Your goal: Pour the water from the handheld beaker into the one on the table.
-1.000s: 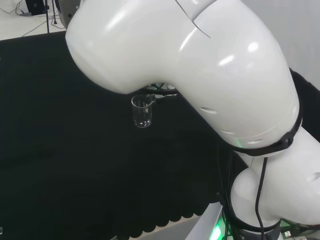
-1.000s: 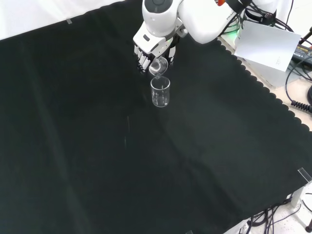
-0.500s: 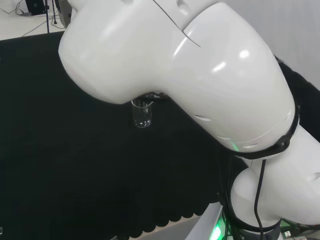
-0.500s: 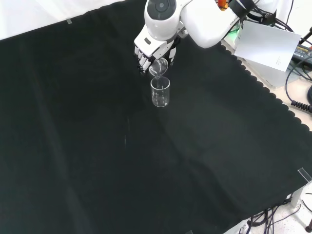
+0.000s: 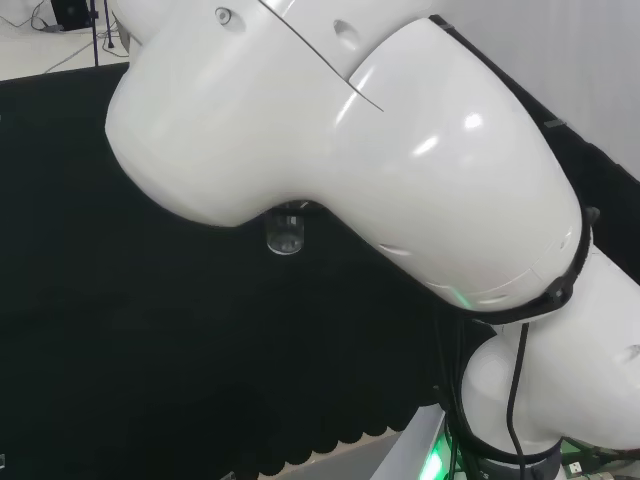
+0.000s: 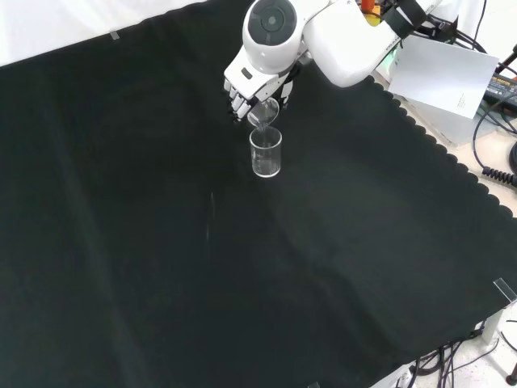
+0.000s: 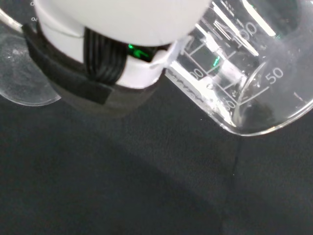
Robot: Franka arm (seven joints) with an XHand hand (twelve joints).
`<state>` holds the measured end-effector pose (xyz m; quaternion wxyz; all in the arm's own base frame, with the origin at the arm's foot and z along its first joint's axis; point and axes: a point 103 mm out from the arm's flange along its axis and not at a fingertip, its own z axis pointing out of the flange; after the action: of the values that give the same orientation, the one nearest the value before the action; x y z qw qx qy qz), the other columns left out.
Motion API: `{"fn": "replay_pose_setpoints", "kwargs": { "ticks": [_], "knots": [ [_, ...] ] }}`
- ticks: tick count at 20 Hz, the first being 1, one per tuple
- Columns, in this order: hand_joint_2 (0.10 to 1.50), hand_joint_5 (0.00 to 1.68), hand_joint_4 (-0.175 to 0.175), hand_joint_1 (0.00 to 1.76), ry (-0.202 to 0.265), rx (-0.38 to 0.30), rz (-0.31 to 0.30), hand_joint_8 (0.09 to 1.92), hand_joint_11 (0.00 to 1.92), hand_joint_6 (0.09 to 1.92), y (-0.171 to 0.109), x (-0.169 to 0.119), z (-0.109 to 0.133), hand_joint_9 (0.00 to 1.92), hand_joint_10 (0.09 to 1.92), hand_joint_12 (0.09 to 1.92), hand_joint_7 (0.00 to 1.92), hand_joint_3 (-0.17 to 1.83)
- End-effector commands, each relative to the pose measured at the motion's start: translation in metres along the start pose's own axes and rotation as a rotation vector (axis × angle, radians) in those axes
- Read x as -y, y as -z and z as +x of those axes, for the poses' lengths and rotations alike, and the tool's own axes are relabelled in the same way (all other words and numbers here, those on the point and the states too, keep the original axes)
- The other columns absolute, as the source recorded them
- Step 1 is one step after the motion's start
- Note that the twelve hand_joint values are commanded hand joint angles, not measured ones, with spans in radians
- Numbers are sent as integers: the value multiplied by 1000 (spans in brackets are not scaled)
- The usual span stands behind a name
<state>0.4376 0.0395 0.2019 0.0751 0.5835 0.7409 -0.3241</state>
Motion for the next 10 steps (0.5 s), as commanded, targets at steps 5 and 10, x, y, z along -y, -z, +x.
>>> {"fn": "replay_pose_setpoints", "kwargs": {
  "ticks": [5, 10],
  "knots": [
    [685, 1423, -175, 1434, 1, 32, 7, 286, 1398, 269, 3, 0, 4, 1567, 118, 531, 1429, 469],
    [687, 1423, -175, 1434, 2, 70, 13, 289, 1398, 268, 6, 0, 8, 1566, 118, 530, 1427, 466]
  ]
}}
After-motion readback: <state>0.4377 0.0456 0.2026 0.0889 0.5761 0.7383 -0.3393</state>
